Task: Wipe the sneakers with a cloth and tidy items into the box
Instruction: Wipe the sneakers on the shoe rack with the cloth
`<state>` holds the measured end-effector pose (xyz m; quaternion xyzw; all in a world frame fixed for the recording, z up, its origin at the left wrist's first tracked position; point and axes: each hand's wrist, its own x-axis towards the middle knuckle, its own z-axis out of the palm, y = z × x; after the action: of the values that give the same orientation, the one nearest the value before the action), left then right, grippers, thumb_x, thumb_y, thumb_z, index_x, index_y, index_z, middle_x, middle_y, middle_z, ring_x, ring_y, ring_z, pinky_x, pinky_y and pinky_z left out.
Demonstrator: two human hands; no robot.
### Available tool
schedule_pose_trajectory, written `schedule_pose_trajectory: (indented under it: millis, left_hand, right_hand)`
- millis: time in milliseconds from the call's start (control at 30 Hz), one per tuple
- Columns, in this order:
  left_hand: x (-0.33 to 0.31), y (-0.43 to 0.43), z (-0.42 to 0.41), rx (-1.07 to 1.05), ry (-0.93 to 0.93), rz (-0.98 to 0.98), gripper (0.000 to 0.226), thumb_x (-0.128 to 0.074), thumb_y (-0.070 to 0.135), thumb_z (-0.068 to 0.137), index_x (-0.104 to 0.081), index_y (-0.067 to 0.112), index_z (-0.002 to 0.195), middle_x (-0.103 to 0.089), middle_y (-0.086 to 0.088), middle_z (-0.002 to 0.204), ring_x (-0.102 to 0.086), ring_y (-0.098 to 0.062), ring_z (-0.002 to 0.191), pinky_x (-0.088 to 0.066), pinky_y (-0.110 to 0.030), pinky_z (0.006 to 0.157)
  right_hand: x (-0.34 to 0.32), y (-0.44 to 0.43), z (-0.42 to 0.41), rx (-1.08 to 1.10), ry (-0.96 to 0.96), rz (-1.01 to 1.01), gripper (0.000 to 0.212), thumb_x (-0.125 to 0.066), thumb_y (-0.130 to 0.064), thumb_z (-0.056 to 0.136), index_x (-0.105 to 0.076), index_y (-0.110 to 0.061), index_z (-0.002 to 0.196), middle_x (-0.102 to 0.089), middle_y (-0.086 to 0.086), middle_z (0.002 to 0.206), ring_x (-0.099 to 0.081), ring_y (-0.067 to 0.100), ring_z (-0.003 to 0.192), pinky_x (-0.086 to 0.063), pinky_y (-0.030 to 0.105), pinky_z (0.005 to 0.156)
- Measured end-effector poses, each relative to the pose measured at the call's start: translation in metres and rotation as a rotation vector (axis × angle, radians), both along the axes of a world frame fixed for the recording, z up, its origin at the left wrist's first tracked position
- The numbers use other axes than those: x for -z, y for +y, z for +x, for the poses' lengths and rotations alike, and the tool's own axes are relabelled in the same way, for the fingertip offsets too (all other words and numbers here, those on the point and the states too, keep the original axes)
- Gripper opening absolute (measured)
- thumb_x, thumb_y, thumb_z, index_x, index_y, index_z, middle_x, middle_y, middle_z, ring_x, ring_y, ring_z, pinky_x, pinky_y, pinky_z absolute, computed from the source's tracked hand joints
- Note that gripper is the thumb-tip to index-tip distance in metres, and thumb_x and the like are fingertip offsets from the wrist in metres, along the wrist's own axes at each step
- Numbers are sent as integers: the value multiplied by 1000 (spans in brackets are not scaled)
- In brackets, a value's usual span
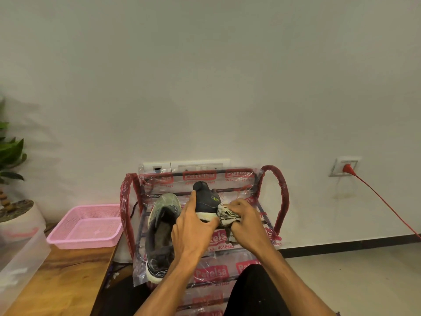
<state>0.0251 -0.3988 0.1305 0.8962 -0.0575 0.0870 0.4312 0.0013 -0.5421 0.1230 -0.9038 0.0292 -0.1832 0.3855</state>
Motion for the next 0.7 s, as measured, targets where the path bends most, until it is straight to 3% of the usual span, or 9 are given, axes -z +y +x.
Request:
schedule_pose_trajectory:
  millis: [200,333,433,567,700]
  left_hand:
    - [2,0,4,10,2,-11,81,-71,39,75,-29,43,145,-67,4,113,-66,-21,91,-56,-40,76]
    - [4,2,1,-29,30,-96,94,-75,49,71,-20,44,147,-59,4,127,-62,-21,100,-53,-36,83]
    - [4,2,-5,-53,39,-217,101,-78,42,73,-13,41,151,-47,3,141,-56,-20,114,-42,-28,84]
    - [3,-1,-8,-84,36,-389,98,-78,37,76,-15,44,150,-51,4,138,-54,-11,104,-38,-21,80]
    - [7,-15,-19,-148,39,-604,101,-79,34,77,-12,44,151,-37,4,150,-45,-18,129,-38,-33,99]
  right_hand:
    - [-8,6,-3,-103,-89,29,46,-58,10,82,-73,-20,114,-57,-13,101,-51,-6,97,-44,9,80]
    - [-2,3,7,-50,-26,-26,44,-55,7,85,-70,-18,118,-57,-8,100,-52,1,94,-43,11,76]
    - [5,2,13,28,34,-46,38,-55,4,86,-71,-17,114,-58,-1,101,-53,10,92,-40,11,71]
    - [2,5,12,40,-8,60,37,-57,1,88,-71,-21,115,-58,-6,104,-50,-3,89,-39,3,71]
    - [-8,2,15,46,-45,55,47,-56,7,85,-70,-24,119,-59,-5,110,-52,6,98,-38,7,75]
